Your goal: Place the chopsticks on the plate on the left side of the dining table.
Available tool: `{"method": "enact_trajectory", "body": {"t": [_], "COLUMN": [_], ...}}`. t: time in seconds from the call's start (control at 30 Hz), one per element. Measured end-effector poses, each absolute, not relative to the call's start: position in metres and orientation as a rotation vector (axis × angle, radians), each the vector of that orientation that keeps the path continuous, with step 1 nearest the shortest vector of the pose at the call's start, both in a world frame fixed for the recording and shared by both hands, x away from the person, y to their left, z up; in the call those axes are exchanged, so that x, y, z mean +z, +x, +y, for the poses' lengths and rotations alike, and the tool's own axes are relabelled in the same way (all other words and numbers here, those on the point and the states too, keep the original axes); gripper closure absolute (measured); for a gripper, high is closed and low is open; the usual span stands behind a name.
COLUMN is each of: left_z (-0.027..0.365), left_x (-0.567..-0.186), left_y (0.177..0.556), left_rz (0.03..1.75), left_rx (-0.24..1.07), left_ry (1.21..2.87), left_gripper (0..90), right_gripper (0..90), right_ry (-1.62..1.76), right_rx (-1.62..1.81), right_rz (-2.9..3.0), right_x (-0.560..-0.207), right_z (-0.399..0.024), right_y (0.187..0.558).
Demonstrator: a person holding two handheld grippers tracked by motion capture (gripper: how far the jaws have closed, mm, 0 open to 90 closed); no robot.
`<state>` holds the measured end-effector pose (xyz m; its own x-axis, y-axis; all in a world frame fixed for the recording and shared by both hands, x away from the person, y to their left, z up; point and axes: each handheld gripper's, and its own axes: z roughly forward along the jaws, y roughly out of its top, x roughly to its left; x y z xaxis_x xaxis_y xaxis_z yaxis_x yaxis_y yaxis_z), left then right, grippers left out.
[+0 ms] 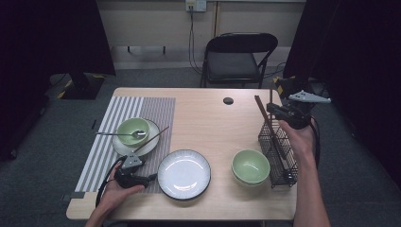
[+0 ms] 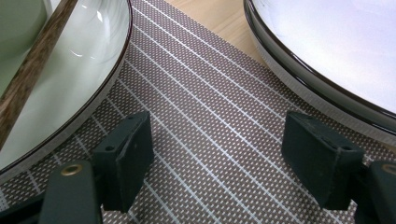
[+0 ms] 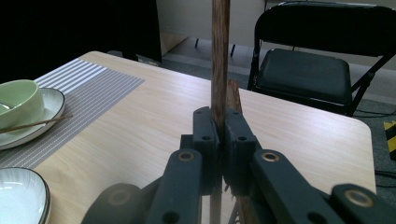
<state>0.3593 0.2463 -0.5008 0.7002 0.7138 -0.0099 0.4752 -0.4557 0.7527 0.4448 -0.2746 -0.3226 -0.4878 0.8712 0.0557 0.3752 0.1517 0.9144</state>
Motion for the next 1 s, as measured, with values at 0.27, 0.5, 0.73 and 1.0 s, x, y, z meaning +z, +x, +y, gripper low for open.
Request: {"method": "enact_trajectory", "body": {"t": [0.27, 0.5, 0.73, 1.0], "left_z": [0.246, 0.246, 0.246, 0.247], "left_x": [-0.501, -0.501, -0.501, -0.500], "left_y": [0.359, 0.359, 0.359, 0.360], "left_rz": [0.903, 0.904, 0.904, 0.899], "left_rx": [0.397, 0.398, 0.398, 0.407], "left_ry": [2.140, 2.139, 2.139, 2.156], "left_gripper": [24.5, 24.4, 24.4, 24.3], "right_gripper": [85.0, 85.0, 85.0, 85.0], "right_ry": [1.142, 1.131, 1.110, 1.082], "right_rx": [1.332, 1.346, 1.347, 1.347], "right_rz": [1.929, 1.921, 1.917, 1.915], "right_x": [-0.309, -0.304, -0.295, -0.286], "right_z": [-0.272, -0.271, -0.266, -0.258], "right_y": [0.444, 0.444, 0.446, 0.447]}}
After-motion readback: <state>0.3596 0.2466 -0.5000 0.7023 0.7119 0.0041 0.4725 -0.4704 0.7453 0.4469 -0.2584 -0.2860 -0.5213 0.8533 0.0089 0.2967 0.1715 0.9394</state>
